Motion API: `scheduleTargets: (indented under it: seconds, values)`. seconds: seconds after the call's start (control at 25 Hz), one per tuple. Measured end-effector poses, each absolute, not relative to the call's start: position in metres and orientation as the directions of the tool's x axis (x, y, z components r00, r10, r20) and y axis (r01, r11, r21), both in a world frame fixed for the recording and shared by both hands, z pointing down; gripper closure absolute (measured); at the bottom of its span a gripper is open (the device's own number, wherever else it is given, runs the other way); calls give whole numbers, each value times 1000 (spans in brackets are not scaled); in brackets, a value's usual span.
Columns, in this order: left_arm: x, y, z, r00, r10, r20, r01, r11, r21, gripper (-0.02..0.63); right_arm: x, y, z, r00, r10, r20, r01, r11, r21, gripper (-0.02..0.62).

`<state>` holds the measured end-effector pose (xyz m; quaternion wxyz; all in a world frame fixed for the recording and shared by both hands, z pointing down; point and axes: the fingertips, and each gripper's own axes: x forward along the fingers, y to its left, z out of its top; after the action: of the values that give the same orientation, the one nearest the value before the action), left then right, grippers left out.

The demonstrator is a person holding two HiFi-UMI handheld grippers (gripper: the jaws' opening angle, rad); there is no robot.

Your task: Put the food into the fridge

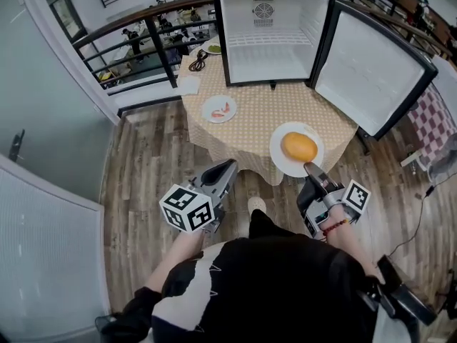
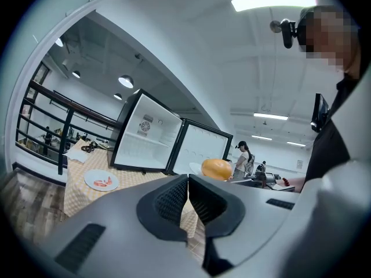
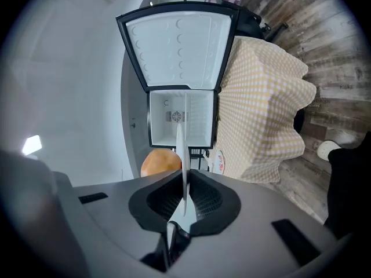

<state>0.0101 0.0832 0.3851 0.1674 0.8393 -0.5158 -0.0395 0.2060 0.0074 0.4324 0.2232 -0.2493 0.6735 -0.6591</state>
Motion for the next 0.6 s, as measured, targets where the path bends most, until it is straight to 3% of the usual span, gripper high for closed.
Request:
scheduleTargets:
  seconds: [0.6]
  values:
    - [-32,-26,377,490,-866,98,-843,-441,308,589,145,-99,434,-790,-613,9,-51,51,-997,572]
